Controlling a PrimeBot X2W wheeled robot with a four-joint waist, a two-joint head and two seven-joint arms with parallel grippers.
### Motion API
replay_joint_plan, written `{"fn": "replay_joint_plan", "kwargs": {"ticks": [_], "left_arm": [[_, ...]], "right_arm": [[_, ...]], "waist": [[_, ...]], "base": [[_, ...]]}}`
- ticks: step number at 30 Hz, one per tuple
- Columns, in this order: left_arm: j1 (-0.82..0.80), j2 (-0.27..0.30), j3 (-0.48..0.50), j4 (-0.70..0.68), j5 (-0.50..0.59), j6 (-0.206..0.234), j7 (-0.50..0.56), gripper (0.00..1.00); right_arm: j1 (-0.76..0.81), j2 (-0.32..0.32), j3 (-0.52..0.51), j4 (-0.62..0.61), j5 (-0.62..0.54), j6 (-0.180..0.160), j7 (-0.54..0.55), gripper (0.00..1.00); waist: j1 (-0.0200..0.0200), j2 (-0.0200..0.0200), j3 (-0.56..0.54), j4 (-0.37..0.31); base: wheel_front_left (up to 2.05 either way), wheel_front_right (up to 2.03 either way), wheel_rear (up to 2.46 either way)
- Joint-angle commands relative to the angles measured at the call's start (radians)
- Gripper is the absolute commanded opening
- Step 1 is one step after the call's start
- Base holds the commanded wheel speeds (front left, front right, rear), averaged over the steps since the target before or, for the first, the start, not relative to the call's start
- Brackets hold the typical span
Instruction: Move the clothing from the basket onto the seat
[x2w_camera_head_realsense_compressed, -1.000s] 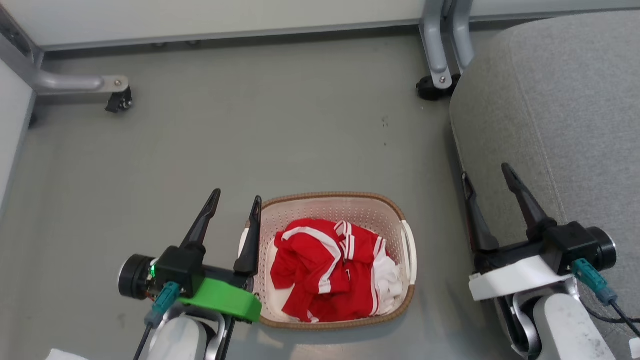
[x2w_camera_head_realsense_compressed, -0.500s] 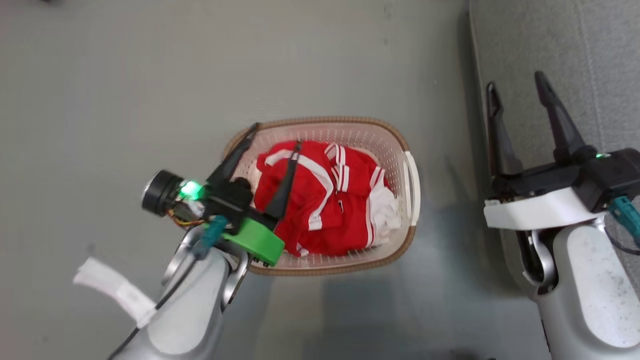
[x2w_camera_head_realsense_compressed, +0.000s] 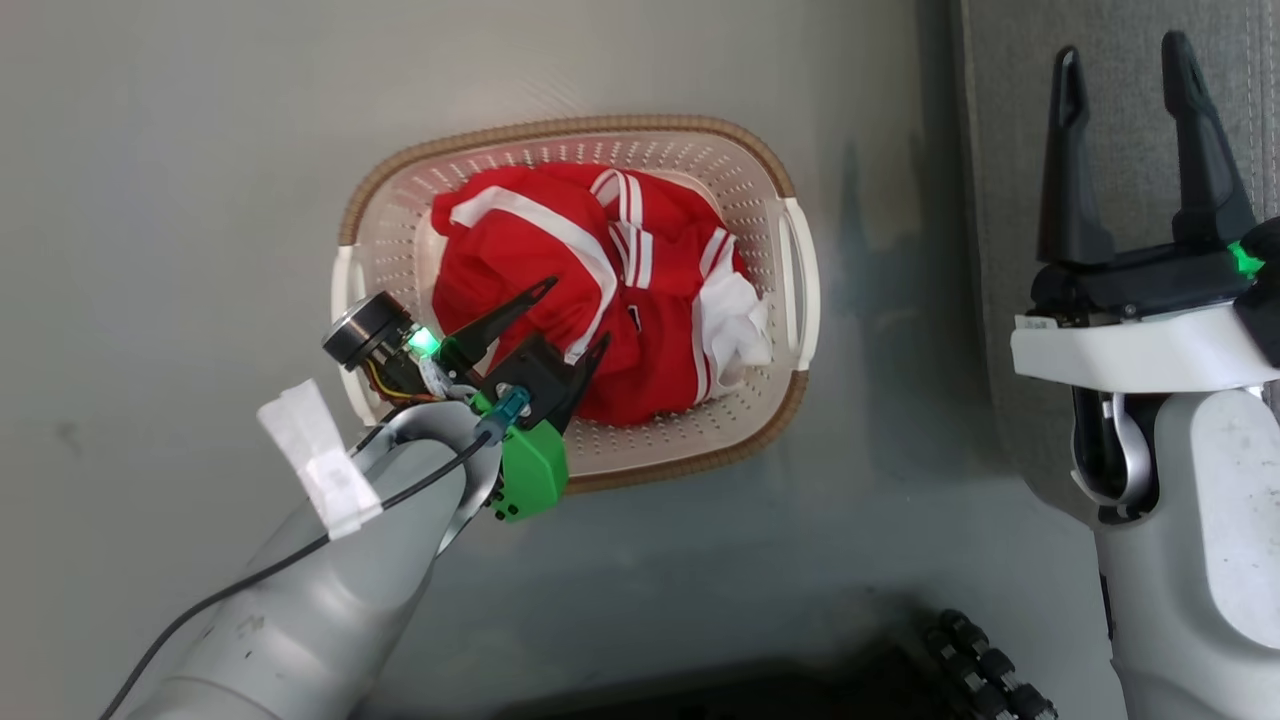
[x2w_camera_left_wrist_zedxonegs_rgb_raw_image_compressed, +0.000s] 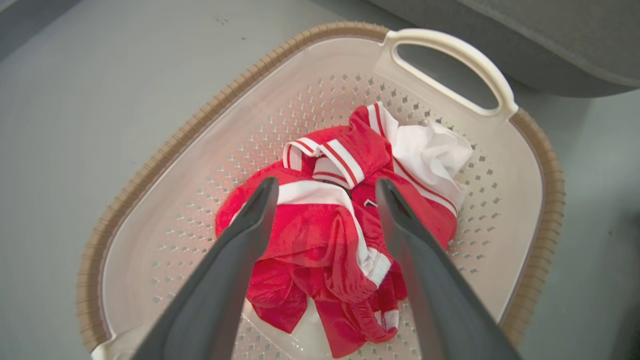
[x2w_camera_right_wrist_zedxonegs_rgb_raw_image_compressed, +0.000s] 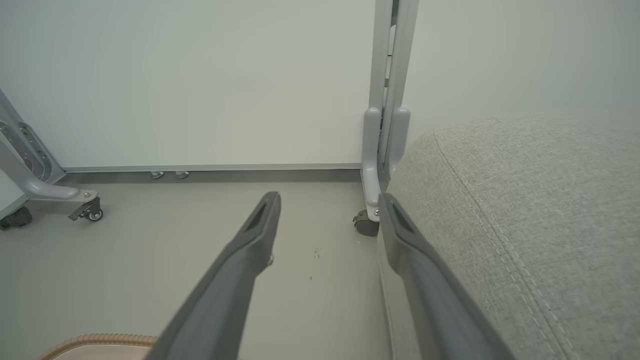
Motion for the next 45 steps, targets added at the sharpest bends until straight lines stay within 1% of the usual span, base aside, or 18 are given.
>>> {"fn": "replay_joint_plan", "kwargs": {"ticks": [1, 6, 10, 14, 19, 25, 28, 29, 30, 31, 34, 38, 42, 45], "left_arm": [[-0.039, -0.009, -0.020, 0.022, -0.014, -0.002, -0.001, 1.00], [-0.122, -0.019, -0.126, 0.156, -0.075, -0.002, 0.008, 1.00], [-0.203, -0.026, -0.208, 0.262, -0.060, -0.002, 0.052, 1.00], [-0.261, -0.037, -0.254, 0.335, -0.073, -0.002, 0.086, 1.00], [-0.317, -0.045, -0.284, 0.415, -0.062, -0.002, 0.148, 1.00], [-0.344, -0.037, -0.283, 0.462, -0.074, 0.038, 0.217, 1.00], [-0.345, -0.033, -0.285, 0.471, -0.076, 0.051, 0.225, 1.00], [-0.346, -0.030, -0.291, 0.473, -0.070, 0.053, 0.221, 0.95], [-0.348, -0.029, -0.291, 0.474, -0.068, 0.061, 0.211, 0.31], [-0.350, -0.029, -0.292, 0.475, -0.068, 0.067, 0.200, 0.00], [-0.349, -0.034, -0.295, 0.476, -0.069, 0.083, 0.162, 0.00], [-0.333, -0.046, -0.289, 0.474, -0.083, 0.096, 0.100, 0.00], [-0.293, -0.065, -0.268, 0.462, -0.118, 0.113, 0.042, 0.00], [-0.257, -0.072, -0.247, 0.441, -0.147, 0.133, 0.013, 0.00]], "right_arm": [[-0.019, 0.003, -0.002, -0.011, 0.001, 0.000, -0.003, 1.00], [-0.038, 0.010, 0.007, -0.037, -0.010, 0.000, -0.003, 1.00], [-0.040, -0.003, 0.022, -0.044, -0.013, 0.000, -0.003, 1.00], [-0.045, -0.003, 0.025, -0.044, -0.009, 0.000, -0.003, 1.00], [-0.052, 0.012, 0.030, -0.040, 0.010, 0.000, -0.003, 1.00], [-0.056, 0.017, 0.043, -0.052, 0.018, 0.000, -0.003, 1.00], [-0.057, 0.016, 0.039, -0.055, 0.019, 0.000, -0.003, 1.00], [-0.058, 0.016, 0.038, -0.054, 0.019, 0.000, -0.003, 1.00], [-0.060, 0.015, 0.036, -0.053, 0.020, 0.000, -0.003, 1.00], [-0.062, 0.014, 0.035, -0.051, 0.019, 0.000, -0.003, 1.00], [-0.066, 0.014, 0.030, -0.045, 0.012, 0.000, -0.003, 1.00], [-0.062, 0.012, 0.038, -0.034, 0.004, 0.000, -0.003, 1.00], [-0.036, 0.005, 0.051, -0.018, -0.007, 0.000, -0.003, 1.00], [-0.007, -0.005, 0.064, -0.001, -0.011, 0.000, -0.003, 1.00]], "waist": [[-0.0002, -0.0001, 0.069, -0.055], [-0.0002, -0.0001, 0.111, -0.083], [-0.0002, -0.0001, 0.137, -0.098], [-0.0002, -0.0001, 0.158, -0.115], [-0.0002, -0.0001, 0.182, -0.138], [-0.0002, -0.0001, 0.213, -0.159], [-0.0002, -0.0001, 0.223, -0.163], [-0.0002, -0.0001, 0.225, -0.163], [-0.0002, -0.0001, 0.225, -0.163], [-0.0002, -0.0001, 0.225, -0.162], [-0.0002, -0.0001, 0.215, -0.153], [-0.0002, -0.0001, 0.176, -0.138], [-0.0002, -0.0001, 0.099, -0.119], [-0.0002, -0.0001, 0.020, -0.103]], "base": [[0.00, 0.00, 0.00], [0.00, 0.00, 0.00], [0.00, 0.00, 0.00], [0.00, 0.00, 0.00], [0.00, 0.00, 0.00], [0.00, 0.00, 0.00], [0.00, 0.00, 0.00], [0.00, 0.00, 0.00], [0.00, 0.00, 0.00], [0.00, 0.00, 0.00], [0.00, 0.00, 0.00], [0.00, 0.00, 0.00], [0.00, 0.00, 0.00], [0.00, 0.00, 0.00]]}}
